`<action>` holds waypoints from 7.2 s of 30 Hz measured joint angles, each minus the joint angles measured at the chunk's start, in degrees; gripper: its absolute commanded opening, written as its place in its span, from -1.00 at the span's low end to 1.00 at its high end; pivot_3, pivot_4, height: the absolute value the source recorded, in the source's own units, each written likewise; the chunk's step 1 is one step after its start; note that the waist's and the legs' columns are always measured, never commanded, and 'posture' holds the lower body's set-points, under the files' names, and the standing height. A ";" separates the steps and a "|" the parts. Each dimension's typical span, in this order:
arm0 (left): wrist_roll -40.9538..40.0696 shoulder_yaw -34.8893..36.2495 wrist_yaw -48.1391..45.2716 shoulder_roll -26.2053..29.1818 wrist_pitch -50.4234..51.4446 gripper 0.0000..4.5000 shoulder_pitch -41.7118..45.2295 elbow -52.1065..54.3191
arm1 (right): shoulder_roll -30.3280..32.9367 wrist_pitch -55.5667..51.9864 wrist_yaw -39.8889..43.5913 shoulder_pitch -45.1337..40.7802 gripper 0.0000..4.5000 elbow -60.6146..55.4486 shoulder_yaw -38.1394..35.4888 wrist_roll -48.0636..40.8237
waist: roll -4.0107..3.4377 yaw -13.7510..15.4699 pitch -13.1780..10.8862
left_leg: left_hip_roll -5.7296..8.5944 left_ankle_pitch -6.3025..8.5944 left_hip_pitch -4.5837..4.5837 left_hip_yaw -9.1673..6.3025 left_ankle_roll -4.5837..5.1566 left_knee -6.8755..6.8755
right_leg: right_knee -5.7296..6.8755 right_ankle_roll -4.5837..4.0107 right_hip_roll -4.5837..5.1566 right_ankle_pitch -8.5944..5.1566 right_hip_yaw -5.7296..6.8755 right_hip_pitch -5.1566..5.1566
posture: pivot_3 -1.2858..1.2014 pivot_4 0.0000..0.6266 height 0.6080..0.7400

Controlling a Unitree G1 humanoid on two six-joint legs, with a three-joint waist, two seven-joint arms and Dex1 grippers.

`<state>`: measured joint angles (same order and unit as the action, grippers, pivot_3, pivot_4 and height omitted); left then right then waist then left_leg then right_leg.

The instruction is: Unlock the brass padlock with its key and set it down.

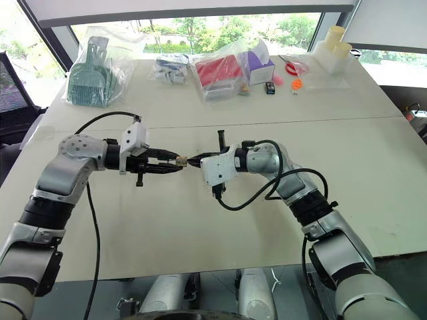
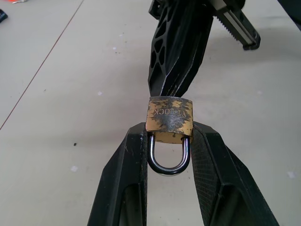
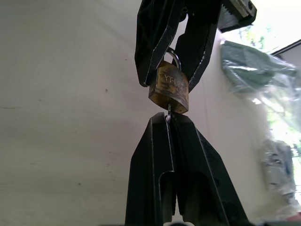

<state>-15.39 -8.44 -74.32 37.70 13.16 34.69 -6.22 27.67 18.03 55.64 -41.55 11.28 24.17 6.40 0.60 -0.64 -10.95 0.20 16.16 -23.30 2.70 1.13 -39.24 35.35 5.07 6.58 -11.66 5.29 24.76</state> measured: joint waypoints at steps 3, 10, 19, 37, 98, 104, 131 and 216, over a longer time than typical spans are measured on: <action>1.73 -0.73 0.02 0.03 -3.87 -0.67 -0.25 0.03 | 0.03 -6.08 3.76 -0.10 -0.99 -1.67 -0.25 -2.76 | 0.00 0.05 0.00 | 0.00 0.00 0.00 0.01 0.00 0.00 | 0.00 0.00 0.00 0.00 0.00 0.00 | 0.03 -0.52 1.00; 3.77 -1.25 0.77 0.02 -9.94 -0.67 -0.27 -0.39 | 0.10 -17.43 8.96 -2.22 -0.99 -4.65 -1.04 -5.73 | 0.00 0.03 0.00 | 0.00 0.00 0.00 0.01 0.01 0.00 | 0.00 0.00 0.00 0.00 0.01 0.01 | 0.03 -0.52 1.00; 5.41 -1.62 1.30 -0.16 -15.43 -0.67 -0.06 -2.16 | -0.86 -31.90 10.91 -3.46 -0.99 -8.60 -1.56 -7.77 | 0.00 0.07 0.00 | 0.00 0.01 -0.01 0.01 0.01 0.00 | 0.01 0.00 0.01 0.00 0.01 0.01 | 0.03 -0.52 1.00; 7.82 -3.72 1.60 -1.20 -24.41 -0.67 1.75 -6.81 | -1.32 -52.33 9.60 -2.04 -0.99 -17.33 -3.21 -8.94 | 0.00 0.05 0.00 | 0.00 0.01 -0.01 0.01 0.02 0.00 | 0.02 0.01 0.01 0.01 0.03 0.02 | 0.03 -0.52 1.00; -6.35 3.28 0.71 -1.76 8.57 -0.67 1.64 -0.94 | 2.33 29.94 -38.13 -5.81 -0.98 8.16 3.53 35.12 | 0.01 -0.15 0.00 | 0.00 -0.06 -0.04 0.05 -0.10 0.01 | 0.09 0.02 0.00 0.01 -0.04 0.11 | 0.03 -0.52 1.00; -6.37 2.86 1.39 -0.98 12.11 0.28 1.70 -0.90 | 2.19 30.05 -37.82 -5.77 -1.00 8.16 3.61 35.11 | 0.01 -0.16 0.00 | 0.00 -0.05 -0.04 0.05 -0.09 0.01 | 0.09 0.03 0.00 0.01 -0.03 0.11 | 0.03 -0.52 1.00; -13.52 9.99 6.92 1.69 19.22 -0.65 -0.98 8.43 | 1.93 30.01 -37.05 -5.62 -1.00 8.16 3.61 34.73 | 0.01 -0.14 0.00 | 0.00 -0.15 -0.04 0.05 -0.26 0.01 | 0.08 0.02 0.01 0.01 -0.06 0.11 | 0.03 -0.52 1.00; -8.37 7.50 12.93 2.82 13.97 -1.00 -9.33 9.64 | 13.91 -27.46 5.73 5.36 0.68 -5.87 -11.65 -10.20 | -0.01 0.17 0.00 | -0.03 0.01 0.06 0.04 0.01 0.02 | 0.04 0.01 0.02 0.02 -0.07 -0.01 | 0.03 -0.52 1.00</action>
